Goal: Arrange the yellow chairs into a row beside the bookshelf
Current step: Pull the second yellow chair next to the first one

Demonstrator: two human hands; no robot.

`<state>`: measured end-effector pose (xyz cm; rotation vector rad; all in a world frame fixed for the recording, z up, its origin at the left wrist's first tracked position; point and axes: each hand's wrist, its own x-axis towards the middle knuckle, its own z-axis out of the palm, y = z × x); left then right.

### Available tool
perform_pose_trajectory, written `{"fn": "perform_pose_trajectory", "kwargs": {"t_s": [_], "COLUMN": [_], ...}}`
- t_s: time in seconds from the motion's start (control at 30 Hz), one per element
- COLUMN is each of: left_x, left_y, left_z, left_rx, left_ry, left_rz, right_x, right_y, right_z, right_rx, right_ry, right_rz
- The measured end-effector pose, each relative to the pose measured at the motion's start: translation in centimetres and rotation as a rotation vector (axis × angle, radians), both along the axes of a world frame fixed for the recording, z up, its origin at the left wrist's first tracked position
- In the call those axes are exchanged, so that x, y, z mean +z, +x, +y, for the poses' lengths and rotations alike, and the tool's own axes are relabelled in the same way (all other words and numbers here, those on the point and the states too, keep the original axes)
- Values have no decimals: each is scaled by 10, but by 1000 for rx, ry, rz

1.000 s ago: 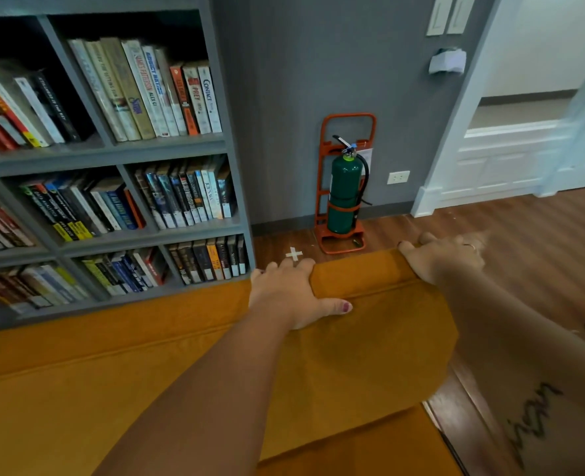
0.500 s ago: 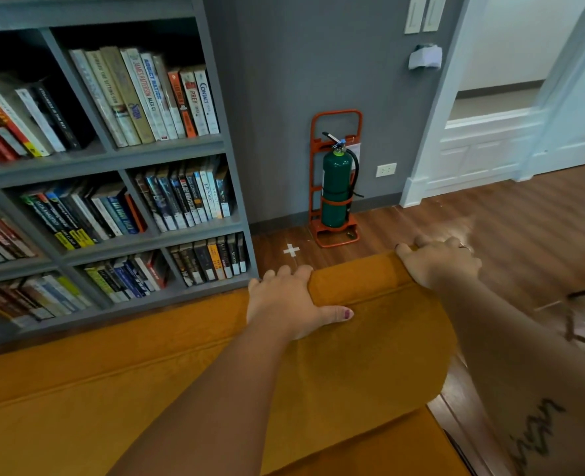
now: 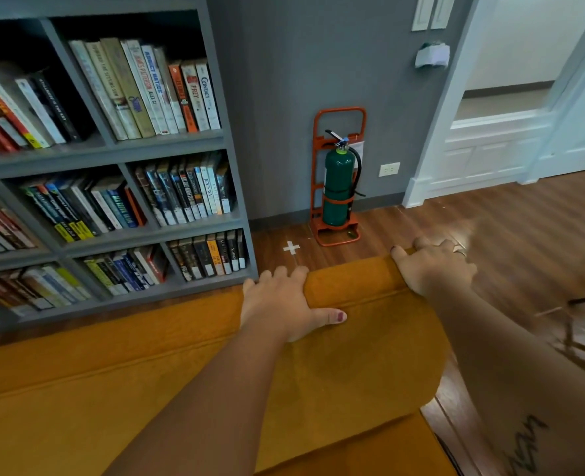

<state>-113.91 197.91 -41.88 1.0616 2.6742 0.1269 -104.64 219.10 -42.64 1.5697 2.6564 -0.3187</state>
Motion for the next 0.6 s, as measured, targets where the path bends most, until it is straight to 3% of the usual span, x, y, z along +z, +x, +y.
{"fn": "perform_pose_trajectory", "kwargs": {"t_s": [0.6], "left_x": [5], "left_y": [4], "left_z": [-6], "left_rx": [6], "left_ry": [4], "left_rz": [-51], "right_x": [10], "right_y": [10], "right_z": [-8], "right_rx": [-11], "right_ry": [-53], "right_rz": [13]}}
